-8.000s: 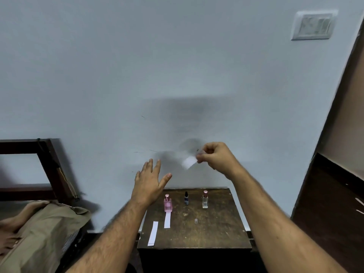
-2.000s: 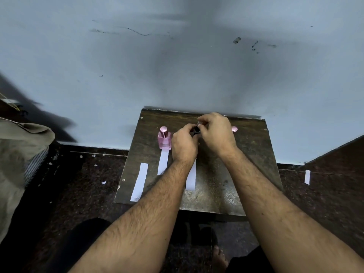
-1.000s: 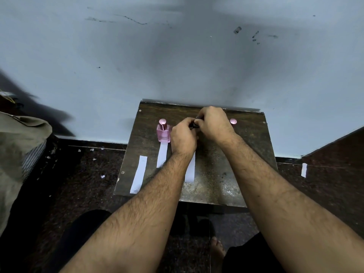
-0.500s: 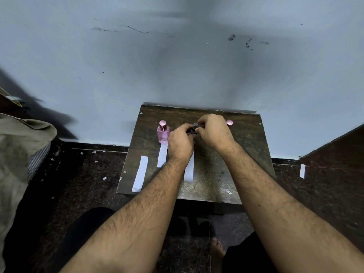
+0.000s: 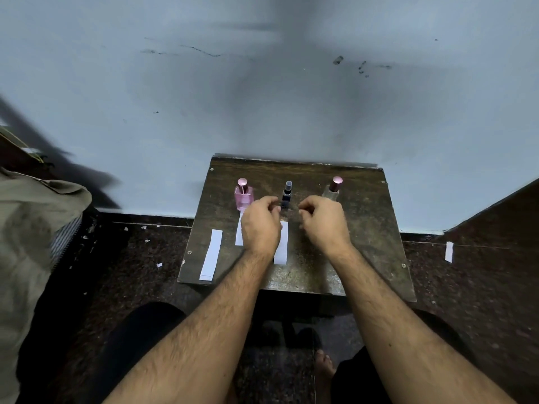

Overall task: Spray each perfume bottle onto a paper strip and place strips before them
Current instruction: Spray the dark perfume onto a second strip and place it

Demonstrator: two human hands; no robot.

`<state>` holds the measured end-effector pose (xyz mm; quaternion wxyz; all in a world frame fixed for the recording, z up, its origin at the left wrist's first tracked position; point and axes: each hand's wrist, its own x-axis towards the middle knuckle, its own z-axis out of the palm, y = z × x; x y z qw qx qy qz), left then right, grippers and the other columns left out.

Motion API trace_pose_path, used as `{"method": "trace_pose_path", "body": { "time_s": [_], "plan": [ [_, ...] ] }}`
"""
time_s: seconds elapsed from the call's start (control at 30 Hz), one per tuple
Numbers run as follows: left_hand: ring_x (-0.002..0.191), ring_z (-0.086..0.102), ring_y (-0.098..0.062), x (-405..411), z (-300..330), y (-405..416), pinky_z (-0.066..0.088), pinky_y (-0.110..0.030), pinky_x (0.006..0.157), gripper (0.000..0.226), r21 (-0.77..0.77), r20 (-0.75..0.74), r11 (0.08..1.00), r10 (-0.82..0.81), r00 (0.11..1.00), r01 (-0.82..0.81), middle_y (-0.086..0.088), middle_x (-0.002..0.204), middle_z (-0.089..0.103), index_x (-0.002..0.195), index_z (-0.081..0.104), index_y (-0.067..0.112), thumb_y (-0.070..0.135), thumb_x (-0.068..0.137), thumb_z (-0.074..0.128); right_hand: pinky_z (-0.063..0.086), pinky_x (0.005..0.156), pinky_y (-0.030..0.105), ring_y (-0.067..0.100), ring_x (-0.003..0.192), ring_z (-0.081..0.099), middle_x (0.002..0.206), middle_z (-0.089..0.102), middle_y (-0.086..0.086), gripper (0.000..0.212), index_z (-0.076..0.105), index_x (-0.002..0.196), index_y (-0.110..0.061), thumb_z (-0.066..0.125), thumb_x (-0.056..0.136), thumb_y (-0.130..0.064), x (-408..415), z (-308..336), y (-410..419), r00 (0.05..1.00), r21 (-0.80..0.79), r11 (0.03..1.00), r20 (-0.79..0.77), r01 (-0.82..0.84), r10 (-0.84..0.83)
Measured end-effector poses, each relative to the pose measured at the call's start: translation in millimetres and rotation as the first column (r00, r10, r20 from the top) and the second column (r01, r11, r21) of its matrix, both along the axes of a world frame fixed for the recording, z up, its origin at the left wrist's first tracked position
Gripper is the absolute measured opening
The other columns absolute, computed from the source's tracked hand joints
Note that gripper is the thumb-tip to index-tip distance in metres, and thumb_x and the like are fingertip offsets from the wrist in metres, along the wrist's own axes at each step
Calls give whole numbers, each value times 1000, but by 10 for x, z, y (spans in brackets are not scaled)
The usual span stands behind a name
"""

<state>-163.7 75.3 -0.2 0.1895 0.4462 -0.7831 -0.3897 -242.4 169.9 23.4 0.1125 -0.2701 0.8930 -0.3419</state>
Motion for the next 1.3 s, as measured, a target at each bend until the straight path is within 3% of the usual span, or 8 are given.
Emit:
{"method": "trace_pose_path", "body": {
  "time_s": [0.2, 0.4, 0.53, 0.67, 0.73, 0.93, 1.03, 1.3],
  "plan": [
    [76, 71, -18, 306, -43, -10, 58, -35, 78, 14, 18, 116, 998, -63, 991, 61, 5, 86, 74, 98, 74, 25, 24, 89, 63, 57, 80, 40, 19, 73, 70, 83, 73, -3, 9, 73, 86, -19, 67, 85, -13, 140, -199, 84, 996, 45, 999, 87, -12, 8],
    [79, 70, -14, 400, 4, -43, 52, -25, 75, 13, 51, 194, 994, -105, 975, 97, 2, 81, 74, 99, 74, 23, 22, 91, 64, 51, 89, 31, 20, 96, 67, 101, 74, 2, 17, 73, 102, -17, 67, 86, -17, 133, -238, 19, 998, 128, 991, 47, -44, 38],
    [77, 71, -15, 384, -17, -54, 55, -27, 77, 12, 80, 187, 992, -114, 976, 101, 2, 78, 74, 98, 75, 21, 21, 89, 66, 54, 87, 35, 18, 97, 67, 100, 74, -3, 17, 72, 102, -26, 66, 86, -25, 76, -268, -31, 997, 172, 984, 61, -50, 40],
    [59, 67, -8, 380, -23, -82, 40, -5, 47, 10, 125, 173, 988, -111, 979, 90, 11, 63, 63, 95, 74, 23, 21, 90, 66, 54, 86, 36, 17, 98, 66, 102, 74, -5, 20, 72, 105, -29, 68, 86, -30, 60, -286, -68, 997, 180, 982, 57, -65, 55],
    [51, 62, -2, 370, -18, -95, 38, -2, 46, 11, 135, 157, 987, -112, 981, 91, 14, 60, 60, 96, 74, 23, 20, 90, 66, 54, 85, 35, 18, 98, 66, 101, 74, -4, 20, 72, 105, -29, 69, 85, -31, 57, -305, -86, 997, 189, 979, 55, -71, 62],
    [52, 61, 2, 342, -47, -106, 38, 0, 51, 13, 152, 148, 982, -136, 980, 114, 11, 61, 65, 100, 74, 21, 20, 89, 66, 48, 71, 30, 19, 88, 63, 90, 71, -3, 3, 69, 84, -26, 66, 85, -25, 50, -337, -145, 993, 241, 964, 45, -114, 106],
    [61, 65, -2, 319, -50, -108, 40, -6, 59, 15, 167, 162, 978, -156, 974, 129, 7, 74, 71, 102, 74, 21, 24, 89, 67, 45, 71, 29, 19, 86, 63, 85, 68, -3, 13, 62, 75, -27, 65, 86, -21, 18, -342, -149, 983, 218, 960, 88, -175, 159],
    [55, 64, -3, 235, -57, -109, 40, -5, 51, 7, 194, 161, 975, -144, 976, 112, 7, 74, 70, 92, 74, 21, 22, 86, 70, 42, 71, 27, 11, 80, 58, 83, 66, -9, 13, 63, 77, -28, 66, 88, -21, -82, -327, -154, 989, 129, 982, 69, -140, 132]
  ]
}}
